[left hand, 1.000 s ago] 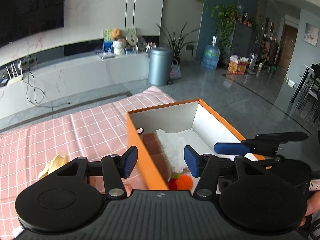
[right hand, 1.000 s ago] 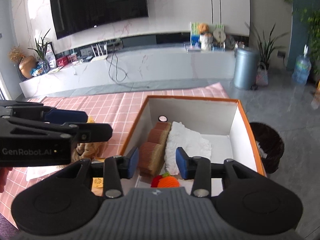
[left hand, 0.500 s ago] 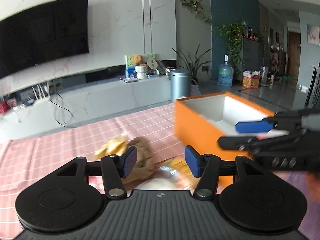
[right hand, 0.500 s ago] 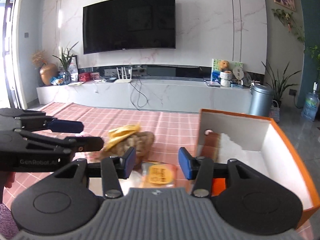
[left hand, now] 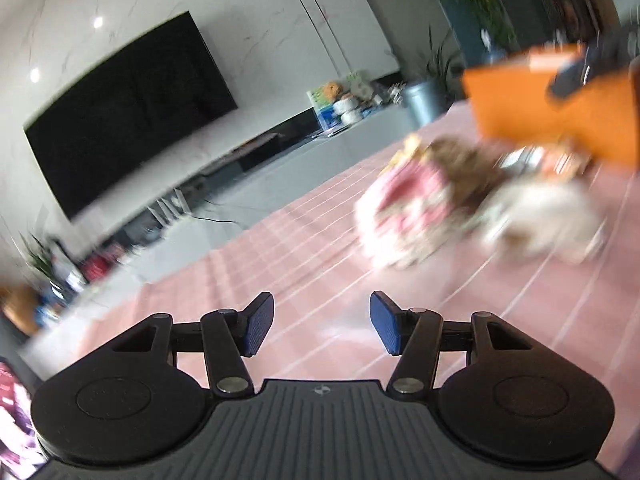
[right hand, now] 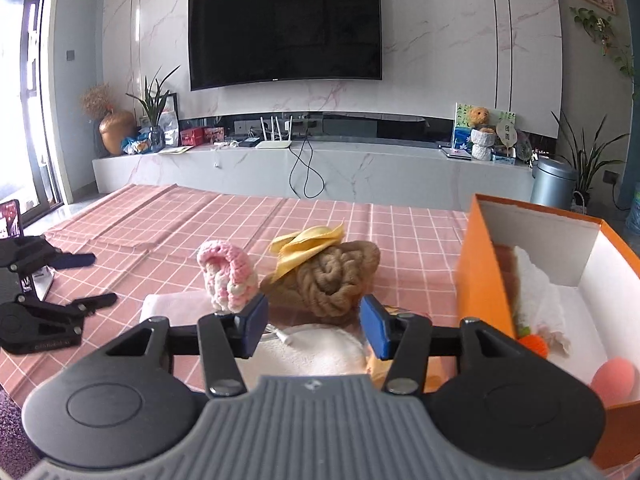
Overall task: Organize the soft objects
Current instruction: 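Move both grippers back toward the remaining soft items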
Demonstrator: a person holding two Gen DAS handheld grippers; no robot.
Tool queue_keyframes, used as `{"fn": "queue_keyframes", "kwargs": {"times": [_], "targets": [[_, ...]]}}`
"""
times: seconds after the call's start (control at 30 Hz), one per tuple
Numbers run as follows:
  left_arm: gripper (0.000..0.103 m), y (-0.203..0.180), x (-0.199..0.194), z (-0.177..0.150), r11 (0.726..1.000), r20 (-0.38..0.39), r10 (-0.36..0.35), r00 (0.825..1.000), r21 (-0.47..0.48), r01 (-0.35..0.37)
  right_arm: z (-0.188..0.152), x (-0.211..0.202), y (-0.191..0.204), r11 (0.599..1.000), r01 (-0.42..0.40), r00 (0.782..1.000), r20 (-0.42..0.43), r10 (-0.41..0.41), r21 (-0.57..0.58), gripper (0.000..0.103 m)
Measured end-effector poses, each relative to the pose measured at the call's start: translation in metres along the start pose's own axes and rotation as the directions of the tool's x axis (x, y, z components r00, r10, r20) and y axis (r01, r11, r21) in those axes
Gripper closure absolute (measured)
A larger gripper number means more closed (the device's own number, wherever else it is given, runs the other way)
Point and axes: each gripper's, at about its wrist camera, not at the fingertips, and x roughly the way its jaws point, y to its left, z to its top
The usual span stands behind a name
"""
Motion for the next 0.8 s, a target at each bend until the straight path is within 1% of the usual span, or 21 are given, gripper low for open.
{"fn": "queue_keyframes", "kwargs": {"times": [0.1,0.17,0.27,0.33,0.4,0.47,0.53,0.6,0.67,0.7,0.8], "targets": [[0.037,0.018,0.01,-0.021,0.995,-0.018,0.09,0.996,0.036,-0.09,0.0,0.006,0.005,1.0,0.012,1.0,-0.023,-0.012,0.001,0.051],[0.037,0.028,0.013,-0.03,0.988,-0.01,0.145,0.989,0.049,-0.144,0.001,0.01,0.008,1.0,0.021,0.999,-0.034,-0.021,-0.005,0.051],[0.037,0.033,0.012,-0.041,0.963,0.014,0.243,0.97,0.119,-0.243,0.002,0.015,0.013,0.999,0.031,0.999,-0.043,-0.032,-0.025,0.051],[0.037,0.036,0.009,-0.045,0.947,0.026,0.291,0.956,0.134,-0.292,0.003,0.019,0.018,0.999,0.035,0.998,-0.049,-0.036,-0.035,0.051],[0.037,0.037,0.004,-0.05,0.934,0.039,0.323,0.945,0.144,-0.326,0.004,0.022,0.021,0.999,0.033,0.998,-0.054,-0.035,-0.038,0.05],[0.037,0.042,0.006,-0.057,0.923,0.041,0.344,0.938,0.167,-0.346,0.004,0.024,0.023,0.999,0.032,0.998,-0.062,-0.034,-0.034,0.05],[0.037,0.046,0.006,-0.062,0.925,0.039,0.341,0.939,0.167,-0.342,0.003,0.028,0.025,0.999,0.03,0.997,-0.07,-0.032,-0.034,0.05],[0.037,0.042,0.001,-0.06,0.922,0.067,0.339,0.939,0.176,-0.345,0.002,0.03,0.028,0.998,0.035,0.996,-0.076,-0.039,-0.048,0.05],[0.037,0.04,-0.002,-0.057,0.923,0.101,0.32,0.942,0.192,-0.334,0.0,0.03,0.03,0.997,0.043,0.996,-0.08,-0.047,-0.06,0.05],[0.036,0.039,-0.004,-0.055,0.923,0.119,0.318,0.941,0.19,-0.335,-0.001,0.031,0.03,0.997,0.047,0.995,-0.082,-0.053,-0.064,0.05],[0.036,0.042,-0.008,-0.046,0.94,0.136,0.287,0.948,0.152,-0.306,-0.002,0.034,0.031,0.995,0.061,0.993,-0.093,-0.069,-0.077,0.049]]}}
